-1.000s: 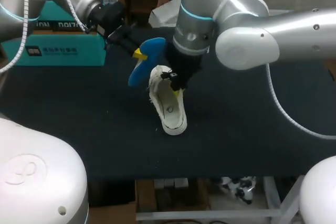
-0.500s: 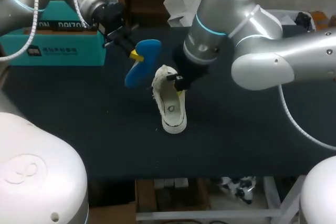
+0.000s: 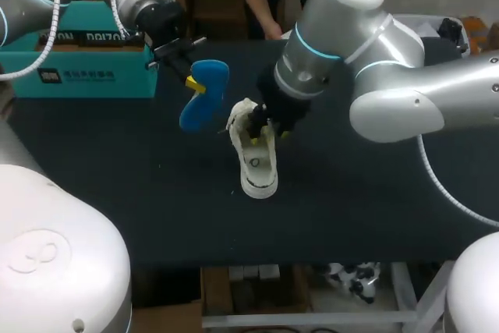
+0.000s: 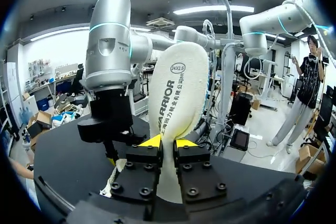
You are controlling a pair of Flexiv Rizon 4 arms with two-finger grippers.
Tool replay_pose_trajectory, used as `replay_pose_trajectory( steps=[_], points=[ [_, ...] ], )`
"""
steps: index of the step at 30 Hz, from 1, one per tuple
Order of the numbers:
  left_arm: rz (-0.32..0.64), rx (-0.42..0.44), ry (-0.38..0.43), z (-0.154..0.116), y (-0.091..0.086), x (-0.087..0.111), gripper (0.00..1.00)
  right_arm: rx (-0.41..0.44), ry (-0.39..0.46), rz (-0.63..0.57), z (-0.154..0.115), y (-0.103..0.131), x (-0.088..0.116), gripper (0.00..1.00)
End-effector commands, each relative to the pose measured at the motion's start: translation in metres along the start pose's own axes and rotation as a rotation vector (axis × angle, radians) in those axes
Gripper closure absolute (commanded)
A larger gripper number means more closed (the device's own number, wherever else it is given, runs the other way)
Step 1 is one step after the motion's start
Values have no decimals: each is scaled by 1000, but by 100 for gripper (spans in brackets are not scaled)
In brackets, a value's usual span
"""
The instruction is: Open the shoe tongue, take the insole out of the shoe, put the insole back into the shoe, and pack the shoe into the shoebox
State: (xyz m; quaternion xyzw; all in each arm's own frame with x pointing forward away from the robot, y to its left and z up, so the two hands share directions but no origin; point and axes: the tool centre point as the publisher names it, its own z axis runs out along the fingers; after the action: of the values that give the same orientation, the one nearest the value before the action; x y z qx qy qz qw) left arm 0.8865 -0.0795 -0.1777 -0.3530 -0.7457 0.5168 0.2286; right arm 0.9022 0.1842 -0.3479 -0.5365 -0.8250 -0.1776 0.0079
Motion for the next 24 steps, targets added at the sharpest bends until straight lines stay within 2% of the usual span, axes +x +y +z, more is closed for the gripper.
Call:
replay_pose_trajectory(
  steps=[1,3,5,20,24],
  points=[
    [49,24,29,3,-12,7,100,-96,63,-13,-22,-19,-10,0],
    [64,60,58,8,-21,7,100,-115,101,-22,-33,-25,-14,0],
    [45,65,43,14,-31,7,100,-132,115,-49,-38,-27,-16,0],
    [45,65,43,14,-31,7,100,-132,115,-49,-38,-27,-16,0],
    [51,71,39,16,-31,9,100,-74,167,19,-51,-30,-27,0]
  ],
)
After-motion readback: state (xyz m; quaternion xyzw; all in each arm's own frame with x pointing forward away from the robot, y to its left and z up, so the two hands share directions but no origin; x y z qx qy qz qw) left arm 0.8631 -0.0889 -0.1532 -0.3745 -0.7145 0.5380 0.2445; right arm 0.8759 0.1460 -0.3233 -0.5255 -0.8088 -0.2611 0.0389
